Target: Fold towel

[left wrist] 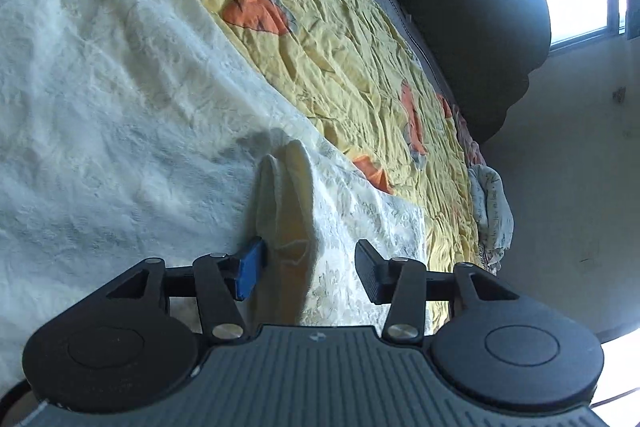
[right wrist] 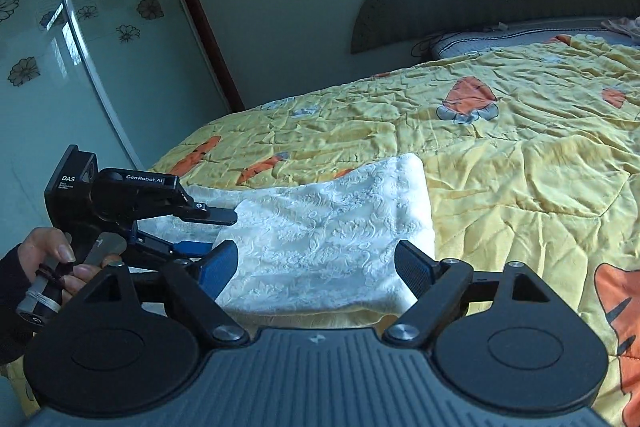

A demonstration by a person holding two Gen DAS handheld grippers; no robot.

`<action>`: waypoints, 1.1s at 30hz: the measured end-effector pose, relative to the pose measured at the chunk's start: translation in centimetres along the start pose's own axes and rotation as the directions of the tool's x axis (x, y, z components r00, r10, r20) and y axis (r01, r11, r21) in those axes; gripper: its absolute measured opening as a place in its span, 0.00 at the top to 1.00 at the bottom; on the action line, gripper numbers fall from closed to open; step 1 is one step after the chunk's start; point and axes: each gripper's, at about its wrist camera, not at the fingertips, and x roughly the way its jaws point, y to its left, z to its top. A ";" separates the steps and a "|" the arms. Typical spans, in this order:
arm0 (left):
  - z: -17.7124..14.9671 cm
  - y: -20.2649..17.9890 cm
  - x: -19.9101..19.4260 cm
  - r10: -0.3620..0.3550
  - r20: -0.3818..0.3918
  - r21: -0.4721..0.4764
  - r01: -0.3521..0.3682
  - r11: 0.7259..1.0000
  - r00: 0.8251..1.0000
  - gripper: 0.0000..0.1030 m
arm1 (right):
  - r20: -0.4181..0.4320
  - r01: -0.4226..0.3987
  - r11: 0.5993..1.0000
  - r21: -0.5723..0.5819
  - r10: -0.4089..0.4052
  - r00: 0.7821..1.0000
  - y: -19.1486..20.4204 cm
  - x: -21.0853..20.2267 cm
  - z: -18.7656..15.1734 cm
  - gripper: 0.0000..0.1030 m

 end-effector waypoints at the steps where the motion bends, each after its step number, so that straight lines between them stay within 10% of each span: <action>1: 0.0 -0.2 0.4 -0.018 -0.012 -0.007 0.018 1.000 1.000 0.51 | -0.002 0.004 1.000 0.002 -0.004 1.000 -0.1 -0.1 -0.1 0.16; 3: 0.0 -0.9 1.3 -0.023 -0.020 0.008 0.024 1.000 1.000 0.66 | -0.005 0.007 1.000 0.014 -0.007 1.000 -0.4 -0.3 -0.1 0.17; 4: -0.1 -1.2 1.5 -0.003 -0.011 0.031 0.003 1.000 1.000 0.89 | -0.006 0.011 1.000 0.016 -0.011 1.000 -0.4 -0.4 -0.1 0.16; 12: -1.7 -5.4 -5.9 0.123 0.204 0.318 -0.184 0.930 0.971 0.90 | 0.004 0.003 1.000 -0.023 -0.003 1.000 0.5 -1.6 0.3 0.16; 18: -0.8 1.3 -8.0 0.349 0.193 0.248 -0.390 0.887 0.917 0.89 | -0.031 -0.049 0.998 -0.030 0.048 0.998 1.9 0.3 0.0 0.16; 24: -2.0 2.1 -10.2 0.294 0.282 0.213 -0.358 0.909 0.913 0.46 | -0.059 -0.149 0.987 -0.061 0.146 0.988 5.0 2.3 0.8 0.16; 29: -4.3 -0.9 -13.7 0.230 0.408 0.269 -0.357 0.894 0.883 0.46 | -0.153 -0.167 0.986 -0.016 0.162 0.975 5.4 5.8 0.8 0.15; 33: -6.2 -3.7 -12.2 0.163 0.405 0.403 -0.336 0.851 0.899 0.41 | -0.151 -0.203 0.978 0.047 0.208 0.966 5.8 8.2 3.5 0.15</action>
